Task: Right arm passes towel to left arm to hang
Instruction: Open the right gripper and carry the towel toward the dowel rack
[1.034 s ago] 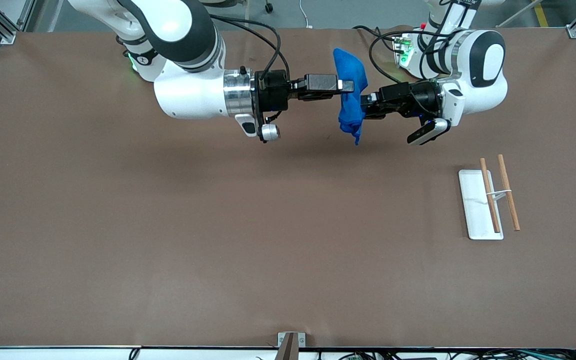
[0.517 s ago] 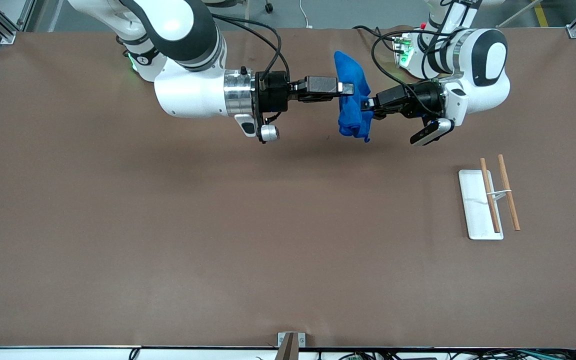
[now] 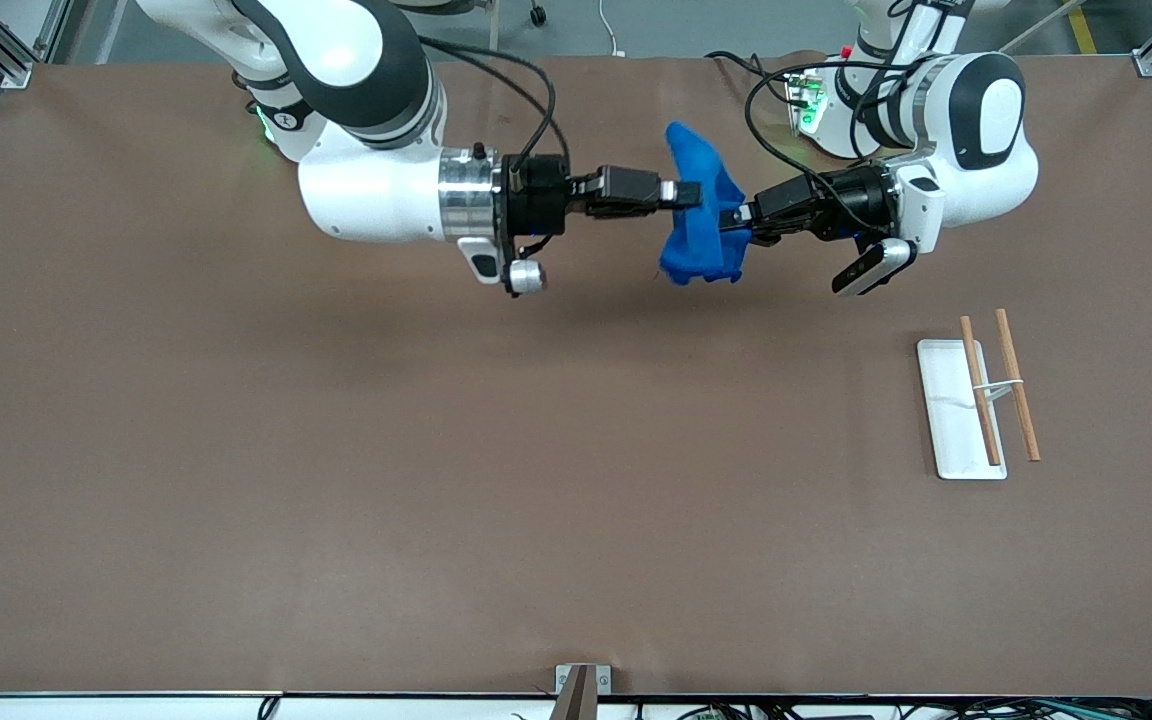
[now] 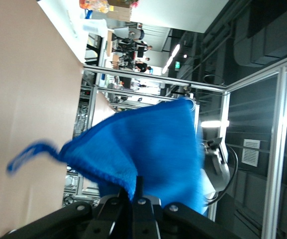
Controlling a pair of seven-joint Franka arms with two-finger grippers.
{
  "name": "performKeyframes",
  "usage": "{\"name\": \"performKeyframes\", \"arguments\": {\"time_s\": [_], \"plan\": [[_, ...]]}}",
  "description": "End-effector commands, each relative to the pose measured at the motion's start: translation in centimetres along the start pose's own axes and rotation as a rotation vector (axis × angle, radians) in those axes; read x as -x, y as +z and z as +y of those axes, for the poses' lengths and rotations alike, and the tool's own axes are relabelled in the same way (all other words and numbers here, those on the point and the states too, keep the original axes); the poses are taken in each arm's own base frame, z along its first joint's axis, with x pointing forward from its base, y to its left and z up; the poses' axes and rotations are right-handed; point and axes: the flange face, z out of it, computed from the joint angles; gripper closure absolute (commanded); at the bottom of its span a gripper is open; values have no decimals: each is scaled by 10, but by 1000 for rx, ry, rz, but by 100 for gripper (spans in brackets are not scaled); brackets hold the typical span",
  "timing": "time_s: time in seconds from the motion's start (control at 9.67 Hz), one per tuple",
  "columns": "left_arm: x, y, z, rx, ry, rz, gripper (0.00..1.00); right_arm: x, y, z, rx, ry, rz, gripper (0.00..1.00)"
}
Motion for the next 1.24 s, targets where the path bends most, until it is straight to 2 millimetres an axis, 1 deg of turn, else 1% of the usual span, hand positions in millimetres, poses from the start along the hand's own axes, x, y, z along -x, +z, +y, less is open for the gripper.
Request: {"name": "performKeyframes", "arguments": {"time_s": [0.0, 0.1, 0.21, 0.31, 0.41, 0.52, 0.62, 0.72, 0.83, 0.93, 1.03, 1.14], "plan": [[-4, -8, -16, -109, 15, -26, 100, -35, -59, 16, 173, -95, -21, 0], [-10, -20, -17, -162, 39, -21, 100, -56, -96, 24, 312, -140, -59, 0], [-15, -29, -18, -251, 84, -47, 100, -73, -140, 28, 470, -172, -52, 0], [-23, -45, -18, -333, 126, -57, 100, -80, -172, 34, 623, -202, -45, 0], [-33, -60, -16, -430, 177, -57, 100, -88, -211, 35, 757, -235, 11, 0], [-47, -84, -19, -529, 213, -62, 100, -99, -248, 38, 890, -258, 75, 0], [-60, -108, -20, -614, 242, -72, 100, -116, -301, 45, 1026, -258, 151, 0], [-79, -140, -15, -695, 269, -61, 100, -128, -348, 46, 1123, -252, 221, 0], [-96, -166, -18, -767, 258, -50, 100, -132, -385, 42, 1227, -258, 271, 0], [-116, -189, -24, -840, 232, -40, 100, -123, -417, 28, 1323, -277, 324, 0], [-136, -221, -21, -908, 238, -18, 100, -110, -449, 13, 1401, -283, 378, 0], [-150, -252, -19, -946, 243, 13, 100, -92, -470, -6, 1429, -287, 417, 0]]}}
